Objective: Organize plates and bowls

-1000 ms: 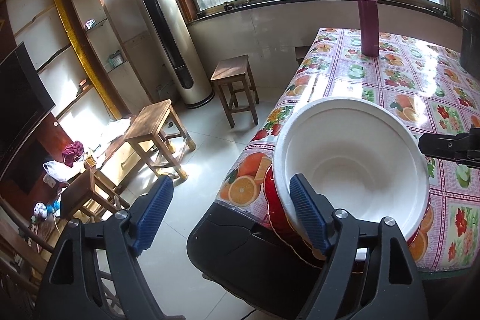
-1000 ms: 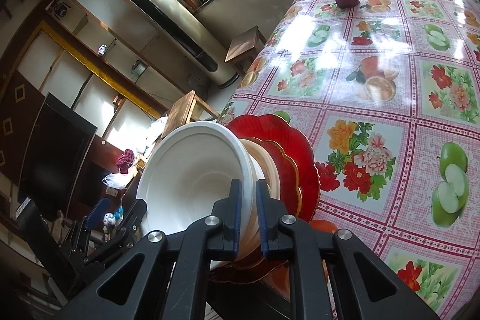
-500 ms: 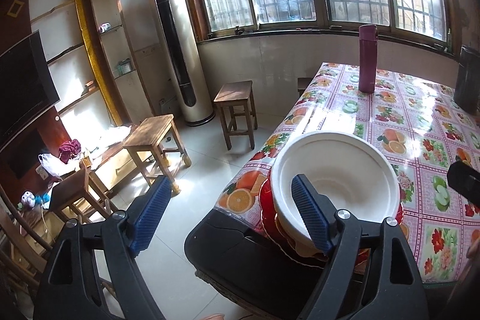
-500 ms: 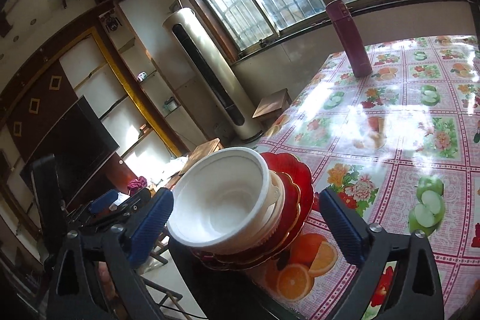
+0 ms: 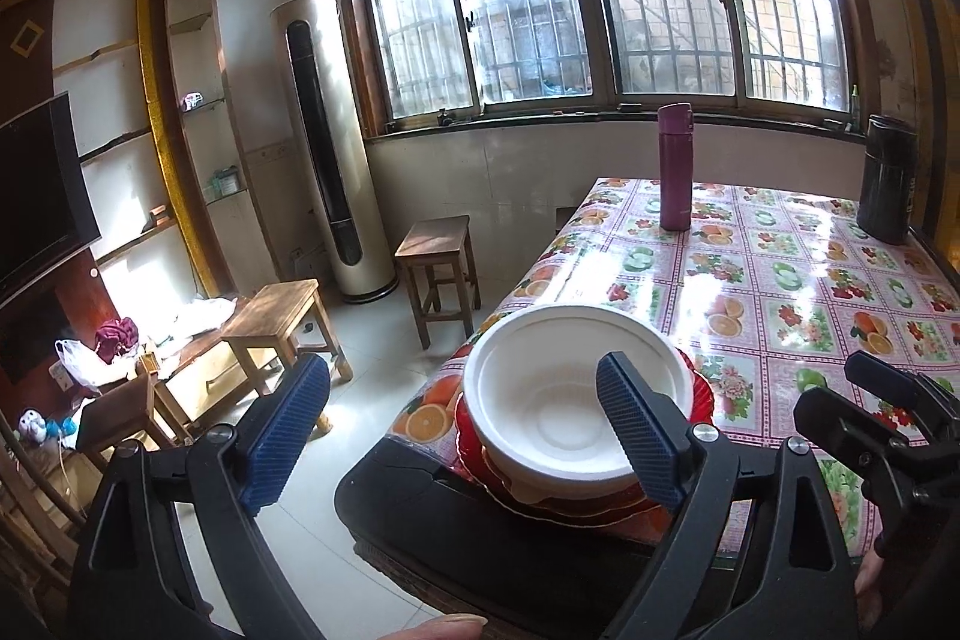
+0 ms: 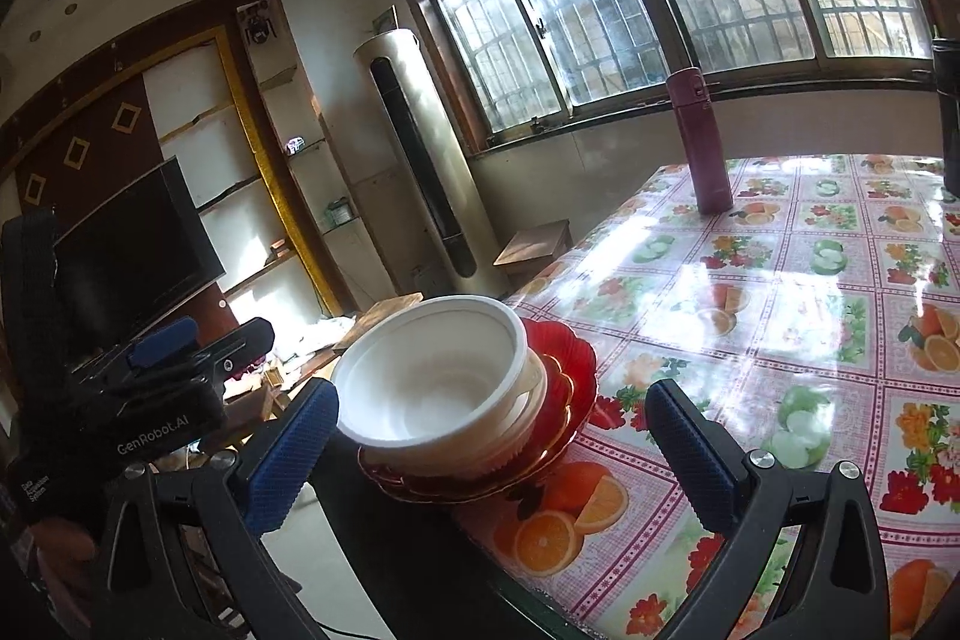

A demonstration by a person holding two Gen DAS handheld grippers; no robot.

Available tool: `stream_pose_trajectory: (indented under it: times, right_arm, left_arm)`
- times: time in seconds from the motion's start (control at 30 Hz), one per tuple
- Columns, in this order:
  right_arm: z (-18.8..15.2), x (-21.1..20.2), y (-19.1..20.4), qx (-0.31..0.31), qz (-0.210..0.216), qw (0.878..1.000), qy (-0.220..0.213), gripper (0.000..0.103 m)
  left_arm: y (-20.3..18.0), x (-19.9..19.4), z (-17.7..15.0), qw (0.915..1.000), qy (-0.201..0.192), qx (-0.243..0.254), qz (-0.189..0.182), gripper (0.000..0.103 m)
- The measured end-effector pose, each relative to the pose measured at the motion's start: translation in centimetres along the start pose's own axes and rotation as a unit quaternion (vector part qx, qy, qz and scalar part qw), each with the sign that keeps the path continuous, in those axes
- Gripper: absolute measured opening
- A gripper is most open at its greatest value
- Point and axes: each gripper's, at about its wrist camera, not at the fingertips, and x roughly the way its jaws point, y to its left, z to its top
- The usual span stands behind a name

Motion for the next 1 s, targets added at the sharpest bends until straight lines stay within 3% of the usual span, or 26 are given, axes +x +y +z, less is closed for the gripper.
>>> stream_pose_trajectory:
  times: [0.23, 0.57, 1.0]
  right_arm:
    - [-0.1, -1.2, 0.3, -0.018, -0.013, 1.000, -0.019, 0.103]
    - [-1.2, -0.6, 2.8, -0.086, -0.044, 0.995, -0.027, 0.103]
    - [-1.2, -0.6, 3.2, -0.097, -0.048, 0.994, -0.035, 0.103]
  left_arm:
    - [-0.8, -0.1, -0.1, 0.9993, 0.018, -0.011, -0.032, 0.092]
    - [-0.6, -0.1, -0.1, 0.9991, 0.023, -0.016, -0.032, 0.092]
    - [0.0, 0.2, -0.1, 0.9989, 0.024, -0.019, -0.034, 0.092]
